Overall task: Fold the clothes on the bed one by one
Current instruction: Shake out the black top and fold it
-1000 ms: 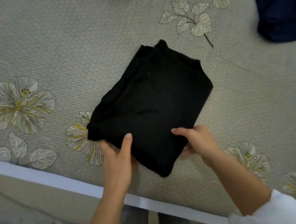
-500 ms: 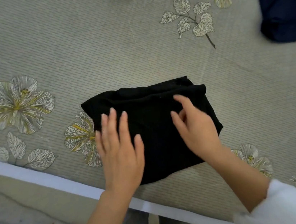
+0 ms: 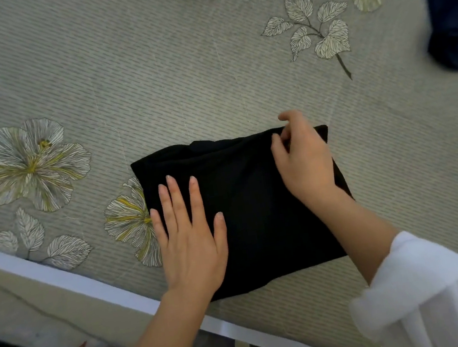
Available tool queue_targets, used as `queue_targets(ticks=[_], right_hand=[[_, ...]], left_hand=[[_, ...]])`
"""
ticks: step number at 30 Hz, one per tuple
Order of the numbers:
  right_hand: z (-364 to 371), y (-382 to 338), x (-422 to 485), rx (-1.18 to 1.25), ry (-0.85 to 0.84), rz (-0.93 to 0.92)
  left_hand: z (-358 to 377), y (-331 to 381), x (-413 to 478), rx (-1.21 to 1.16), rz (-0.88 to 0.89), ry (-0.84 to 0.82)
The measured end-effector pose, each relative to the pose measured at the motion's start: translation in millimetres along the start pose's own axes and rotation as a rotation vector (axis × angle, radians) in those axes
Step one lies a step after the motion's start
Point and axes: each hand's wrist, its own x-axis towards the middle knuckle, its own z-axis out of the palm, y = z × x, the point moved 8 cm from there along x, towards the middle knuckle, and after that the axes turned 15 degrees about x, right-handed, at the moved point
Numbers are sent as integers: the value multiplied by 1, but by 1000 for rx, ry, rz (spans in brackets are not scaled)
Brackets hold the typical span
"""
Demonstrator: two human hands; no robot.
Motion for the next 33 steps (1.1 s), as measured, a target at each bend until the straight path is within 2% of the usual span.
queue_targets(ticks=[2, 4, 6, 9, 11, 13, 16, 18, 20, 23, 28, 33], right_hand=[[11, -13, -21, -53, -60, -176], [32, -13, -43, -222, -271, -305], [41, 10, -49, -423, -430, -291], [17, 50, -32, -513, -359, -114], [-4, 70, -24, -429, -286, 45], [-25, 82, -27, -198, -203, 169], [-55, 99, -44, 247, 24, 356], [-61, 111, -60, 417, 108, 498], [-56, 116, -73, 507, 96, 589], [-44, 116, -84, 626, 37, 712], [-35, 100, -100, 793, -126, 882], [-72, 77, -133, 873, -132, 866]], left_hand=[[-5, 6, 7, 18, 64, 28], [-4, 7, 19, 51, 120, 25], [3, 0, 30, 63, 100, -11], [11, -8, 35, 28, 51, -29], [10, -10, 33, -29, 47, -22], [5, -16, 30, -96, 11, -8], [-2, -46, 14, -332, -234, 9], [1, -63, -3, -545, -402, -4], [7, -72, -19, -730, -504, -55], [9, -68, -30, -914, -526, -174], [3, -67, -33, -974, -614, -408], [-51, -51, -32, -953, -491, -372]])
